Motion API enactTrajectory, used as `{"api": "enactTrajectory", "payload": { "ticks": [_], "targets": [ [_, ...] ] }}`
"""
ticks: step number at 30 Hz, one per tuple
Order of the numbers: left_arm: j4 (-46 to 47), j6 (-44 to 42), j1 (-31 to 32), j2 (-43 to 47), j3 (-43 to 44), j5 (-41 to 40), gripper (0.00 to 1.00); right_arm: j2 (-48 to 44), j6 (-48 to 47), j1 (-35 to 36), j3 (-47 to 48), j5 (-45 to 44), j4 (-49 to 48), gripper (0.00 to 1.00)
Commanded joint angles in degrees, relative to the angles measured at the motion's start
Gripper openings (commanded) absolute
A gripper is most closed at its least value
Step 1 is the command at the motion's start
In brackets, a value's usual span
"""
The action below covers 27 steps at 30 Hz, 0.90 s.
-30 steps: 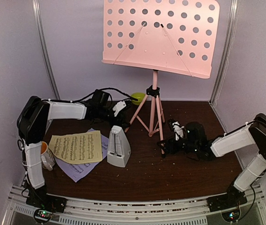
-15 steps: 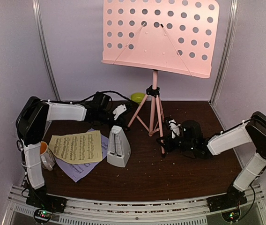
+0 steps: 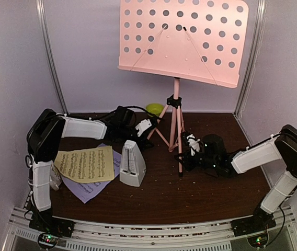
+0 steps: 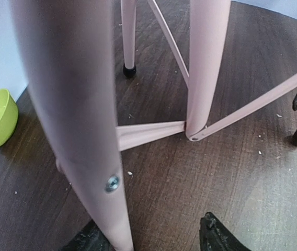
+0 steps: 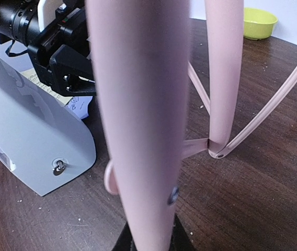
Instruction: Set up the instrument practice props
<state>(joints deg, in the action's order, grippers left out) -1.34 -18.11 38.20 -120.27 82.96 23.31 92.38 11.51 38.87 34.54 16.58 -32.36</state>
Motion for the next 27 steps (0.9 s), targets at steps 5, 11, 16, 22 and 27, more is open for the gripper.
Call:
{"api": "enactTrajectory", "payload": {
  "ticks": [5,11,16,22,27],
  "targets": [
    [6.1,1.6,1.6,1.1,-2.5,-3.0,0.52,-4.5,3.3,1.0,-1.1,5.3,5.6,0.0],
    [6.6,2.7,2.3,2.3,-4.9,-10.2,0.21,-5.1,4.6,1.9,-2.0,6.4,5.2,0.0],
    [5.4,2.7,2.0,3.9,-7.2,-19.0,0.05,-7.4,6.6,1.9,-3.0,3.5,7.8,0.0],
    [4.8,5.8,-0.8,5.0,-9.3,-23.3,0.0,-10.6,8.7,1.9,-4.8,-1.6,13.2,0.0],
    [4.5,6.3,-2.6,6.0,-11.7,-26.5,0.0,-13.4,10.0,1.9,-7.4,-4.9,17.0,0.0]
  ]
}}
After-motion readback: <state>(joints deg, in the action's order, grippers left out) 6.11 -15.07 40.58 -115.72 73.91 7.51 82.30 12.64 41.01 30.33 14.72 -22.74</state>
